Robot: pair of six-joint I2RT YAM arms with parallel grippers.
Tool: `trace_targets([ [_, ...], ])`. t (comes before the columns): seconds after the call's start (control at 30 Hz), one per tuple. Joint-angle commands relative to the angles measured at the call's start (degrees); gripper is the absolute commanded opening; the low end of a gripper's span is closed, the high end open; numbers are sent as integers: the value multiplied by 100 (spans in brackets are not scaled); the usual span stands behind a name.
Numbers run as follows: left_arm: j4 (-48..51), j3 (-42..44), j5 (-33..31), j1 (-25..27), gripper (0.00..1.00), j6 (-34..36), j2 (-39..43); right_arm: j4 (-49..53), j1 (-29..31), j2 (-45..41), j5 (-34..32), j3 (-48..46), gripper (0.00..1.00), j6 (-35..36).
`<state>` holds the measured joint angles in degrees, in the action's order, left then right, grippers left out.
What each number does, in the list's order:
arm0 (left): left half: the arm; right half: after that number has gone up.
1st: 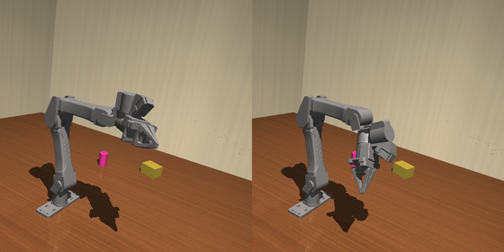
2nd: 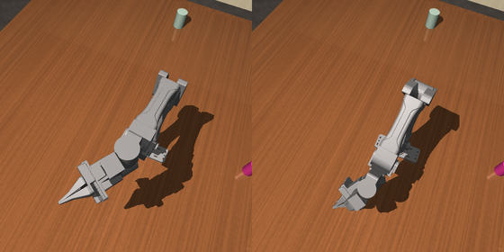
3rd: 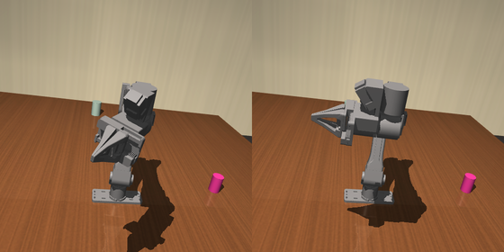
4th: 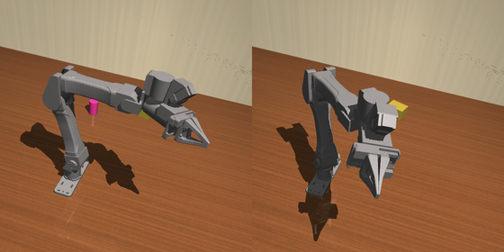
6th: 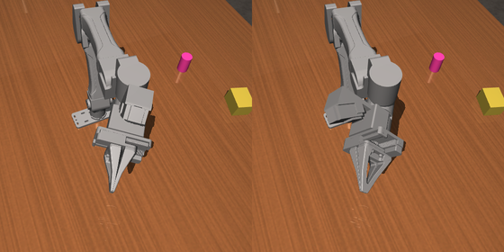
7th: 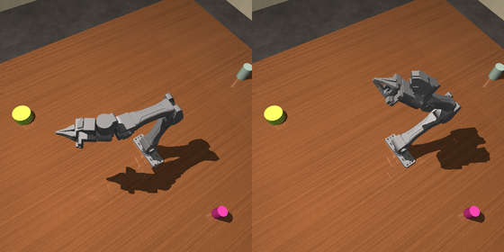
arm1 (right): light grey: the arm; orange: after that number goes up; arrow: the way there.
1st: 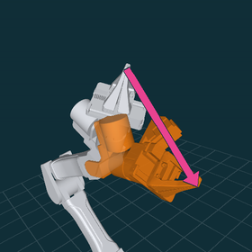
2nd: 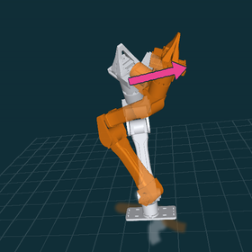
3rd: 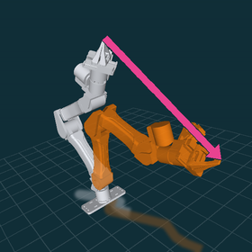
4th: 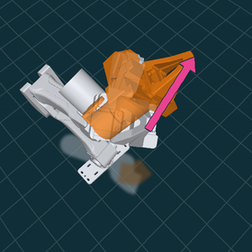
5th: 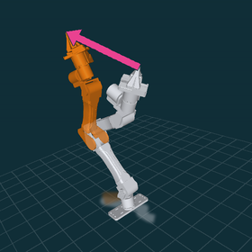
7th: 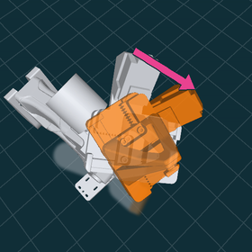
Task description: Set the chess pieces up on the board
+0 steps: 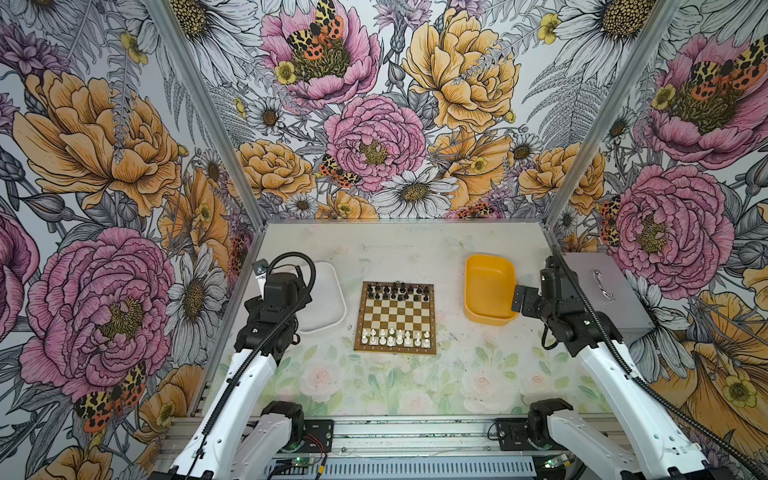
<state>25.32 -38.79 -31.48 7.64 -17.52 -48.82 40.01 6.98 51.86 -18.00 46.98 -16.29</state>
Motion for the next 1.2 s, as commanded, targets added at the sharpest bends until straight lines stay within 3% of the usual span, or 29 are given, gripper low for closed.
trace_targets([
  [0.0,-1759,431,-517,-215,99,535,194,-1343,-121,30,-270,-413,100,249],
  [0.3,-2576,1017,-673,-770,99,519,-222,-2496,-275,554,-696,-1090,100,136],
  [0.67,-4194,1500,408,-1027,99,800,-1182,-4779,-362,896,-478,-1906,100,689],
  [1.0,-6571,1967,1055,-982,99,975,-2475,-6224,-624,1628,60,-2406,100,586],
  [1.17,-8345,2161,1516,-819,99,1395,-3552,-7386,-755,2465,333,-2350,100,750],
])
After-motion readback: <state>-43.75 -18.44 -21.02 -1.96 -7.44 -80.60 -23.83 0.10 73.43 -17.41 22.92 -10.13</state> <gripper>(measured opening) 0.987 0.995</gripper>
